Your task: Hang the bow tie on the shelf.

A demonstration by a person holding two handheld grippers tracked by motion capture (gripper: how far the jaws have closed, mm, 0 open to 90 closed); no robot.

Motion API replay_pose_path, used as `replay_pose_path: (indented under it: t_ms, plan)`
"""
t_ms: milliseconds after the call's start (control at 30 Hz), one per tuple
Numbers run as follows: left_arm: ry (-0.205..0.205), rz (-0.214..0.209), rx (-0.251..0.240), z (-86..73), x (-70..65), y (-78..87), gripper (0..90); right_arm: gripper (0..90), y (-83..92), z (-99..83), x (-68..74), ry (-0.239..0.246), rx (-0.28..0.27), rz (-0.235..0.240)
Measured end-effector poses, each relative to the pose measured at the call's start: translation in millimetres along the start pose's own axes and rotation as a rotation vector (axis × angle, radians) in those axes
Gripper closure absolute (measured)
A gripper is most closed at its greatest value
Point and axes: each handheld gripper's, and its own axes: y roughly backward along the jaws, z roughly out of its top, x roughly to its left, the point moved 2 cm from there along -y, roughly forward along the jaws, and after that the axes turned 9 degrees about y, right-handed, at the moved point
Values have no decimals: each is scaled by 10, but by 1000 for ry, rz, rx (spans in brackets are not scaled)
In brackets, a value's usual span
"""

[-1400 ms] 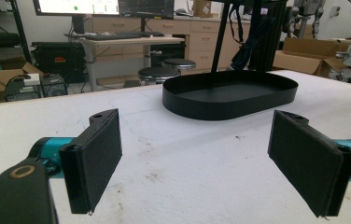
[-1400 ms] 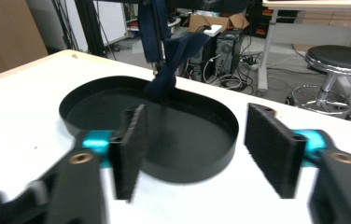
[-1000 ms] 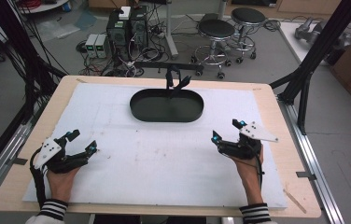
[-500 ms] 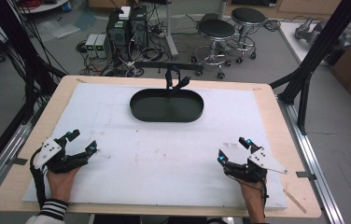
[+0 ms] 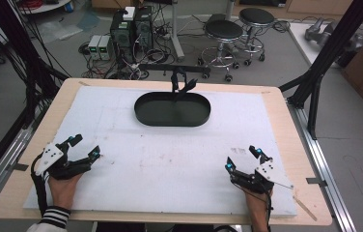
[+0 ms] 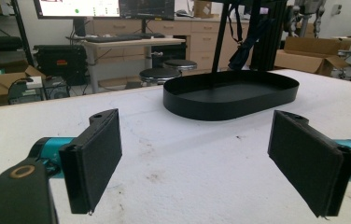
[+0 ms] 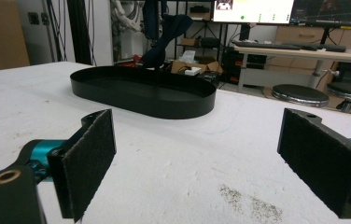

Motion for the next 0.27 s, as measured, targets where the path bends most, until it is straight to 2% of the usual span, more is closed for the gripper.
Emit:
replay_pose_path:
  t_ms: [267]
  plan:
    - [10,2,-4,0,7,3,178,106,6,-8,-15,-22,-5,6]
